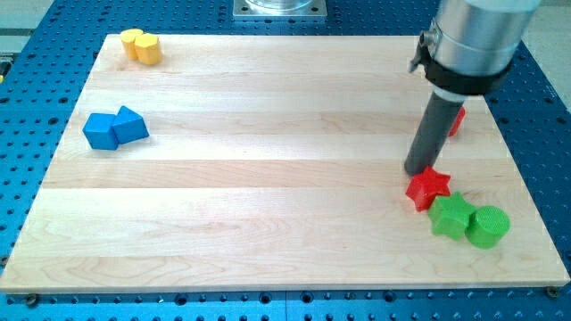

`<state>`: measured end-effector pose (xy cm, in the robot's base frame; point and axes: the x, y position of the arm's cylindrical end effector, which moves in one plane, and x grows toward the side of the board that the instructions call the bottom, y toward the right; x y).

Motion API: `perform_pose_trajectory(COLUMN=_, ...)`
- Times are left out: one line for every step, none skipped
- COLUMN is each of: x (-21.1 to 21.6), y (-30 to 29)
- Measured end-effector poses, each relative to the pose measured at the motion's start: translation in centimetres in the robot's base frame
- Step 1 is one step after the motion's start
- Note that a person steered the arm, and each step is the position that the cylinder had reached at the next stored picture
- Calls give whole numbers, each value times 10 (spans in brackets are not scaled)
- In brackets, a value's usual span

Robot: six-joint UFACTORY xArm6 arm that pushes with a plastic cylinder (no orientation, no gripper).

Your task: Slide the red circle to the right of the red star

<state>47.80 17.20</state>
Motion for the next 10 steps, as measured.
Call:
perform_pose_trajectory(x=-57, y=-5)
perform_pose_trajectory(x=-128, y=25)
perform_pose_trajectory(x=-88, y=63)
perform_pose_trajectory(x=-36, y=53)
perform_pose_trajectory(x=-49, y=71)
perform_pose_trajectory(x=-9, y=55)
perform_pose_trajectory(x=11, y=48)
perform_pose_trajectory(x=-14, y=40)
perform_pose_trajectory(x=-61, y=-38)
perform_pose_trajectory(x=-56, y=-171)
